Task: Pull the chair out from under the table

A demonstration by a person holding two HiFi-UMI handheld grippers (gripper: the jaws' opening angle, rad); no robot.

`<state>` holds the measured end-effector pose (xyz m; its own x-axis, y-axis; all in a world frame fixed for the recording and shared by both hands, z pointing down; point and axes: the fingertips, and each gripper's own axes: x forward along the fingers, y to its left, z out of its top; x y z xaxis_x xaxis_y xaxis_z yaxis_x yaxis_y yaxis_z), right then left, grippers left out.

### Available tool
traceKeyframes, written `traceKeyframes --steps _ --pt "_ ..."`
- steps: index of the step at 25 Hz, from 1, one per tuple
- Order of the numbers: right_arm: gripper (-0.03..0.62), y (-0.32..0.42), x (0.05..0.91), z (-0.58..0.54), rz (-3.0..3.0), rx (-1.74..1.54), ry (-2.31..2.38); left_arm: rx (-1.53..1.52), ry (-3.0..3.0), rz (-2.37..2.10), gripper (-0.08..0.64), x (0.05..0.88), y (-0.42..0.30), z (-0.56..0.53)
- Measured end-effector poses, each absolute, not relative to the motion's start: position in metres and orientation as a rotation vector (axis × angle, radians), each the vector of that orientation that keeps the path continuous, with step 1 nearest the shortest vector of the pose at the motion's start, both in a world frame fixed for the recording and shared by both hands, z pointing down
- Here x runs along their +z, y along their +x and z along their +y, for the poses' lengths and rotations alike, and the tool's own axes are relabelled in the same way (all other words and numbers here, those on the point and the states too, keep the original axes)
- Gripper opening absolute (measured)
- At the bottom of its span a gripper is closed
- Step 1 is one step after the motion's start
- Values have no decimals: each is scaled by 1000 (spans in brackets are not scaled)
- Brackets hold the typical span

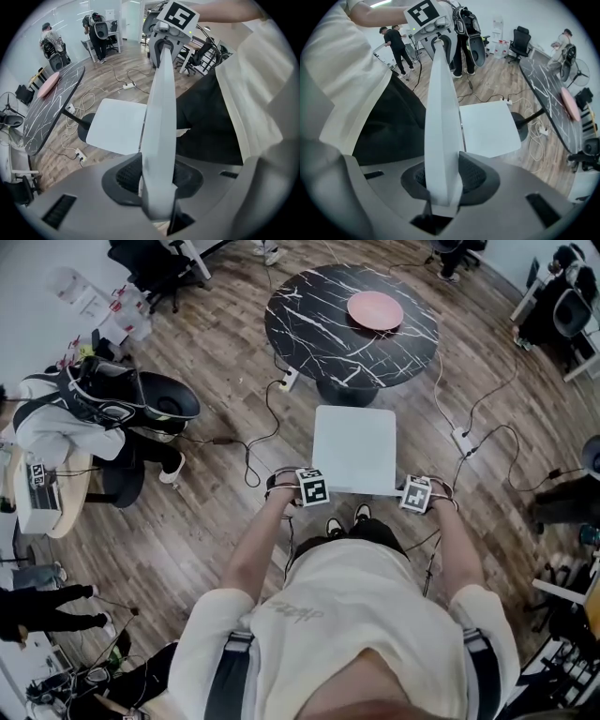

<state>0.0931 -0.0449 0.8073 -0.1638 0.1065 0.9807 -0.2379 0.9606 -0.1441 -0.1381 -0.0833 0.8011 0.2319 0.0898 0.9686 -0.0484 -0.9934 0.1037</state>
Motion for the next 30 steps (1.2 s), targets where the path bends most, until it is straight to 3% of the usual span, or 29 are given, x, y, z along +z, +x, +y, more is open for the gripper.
traceKeyframes --steps 30 --pt "100 107 804 21 -1692 196 6 1833 2304 -79 137 799 -127 7"
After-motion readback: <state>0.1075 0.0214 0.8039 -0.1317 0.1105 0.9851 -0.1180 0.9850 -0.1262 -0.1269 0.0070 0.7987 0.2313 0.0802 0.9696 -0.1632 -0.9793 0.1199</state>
